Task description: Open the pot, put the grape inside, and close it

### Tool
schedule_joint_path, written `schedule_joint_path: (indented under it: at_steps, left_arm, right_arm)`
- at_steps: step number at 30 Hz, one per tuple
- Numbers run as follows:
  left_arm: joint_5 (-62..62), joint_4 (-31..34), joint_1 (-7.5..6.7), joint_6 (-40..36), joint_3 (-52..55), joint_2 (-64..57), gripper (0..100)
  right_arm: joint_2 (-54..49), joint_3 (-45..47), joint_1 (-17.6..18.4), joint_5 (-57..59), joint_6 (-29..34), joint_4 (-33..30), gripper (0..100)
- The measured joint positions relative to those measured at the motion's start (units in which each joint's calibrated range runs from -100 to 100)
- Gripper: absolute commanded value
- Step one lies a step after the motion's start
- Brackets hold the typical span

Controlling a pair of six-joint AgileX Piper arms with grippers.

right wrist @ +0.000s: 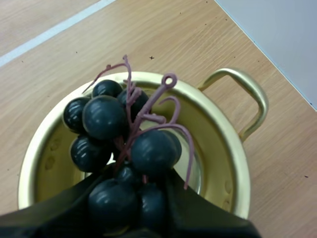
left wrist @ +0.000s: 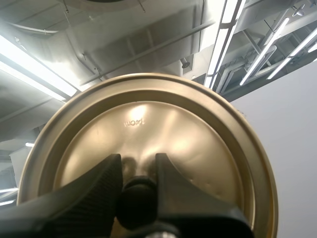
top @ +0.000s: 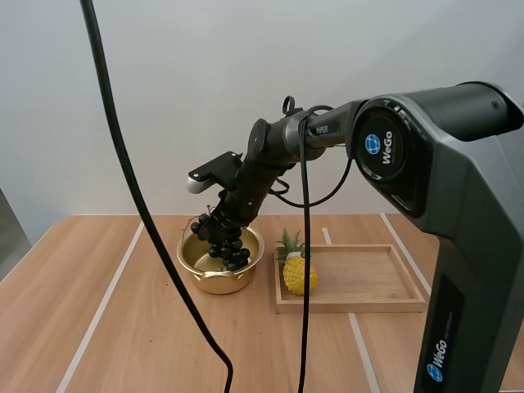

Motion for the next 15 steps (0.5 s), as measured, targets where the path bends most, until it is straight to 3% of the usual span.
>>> schedule_joint_path:
  at_steps: [6,15]
  left_arm:
    - [0.00,0.00,0.00,0.00,0.00,0.00,0]
    - [0.00,0.00,0.00,0.00,0.00,0.00,0]
  right_arm:
    - [0.09,-0.15,0.00,2.27,0.00,-3.22,0]
    - [4.24,-0.67,0.00,0.60,0.00,-3.19,0]
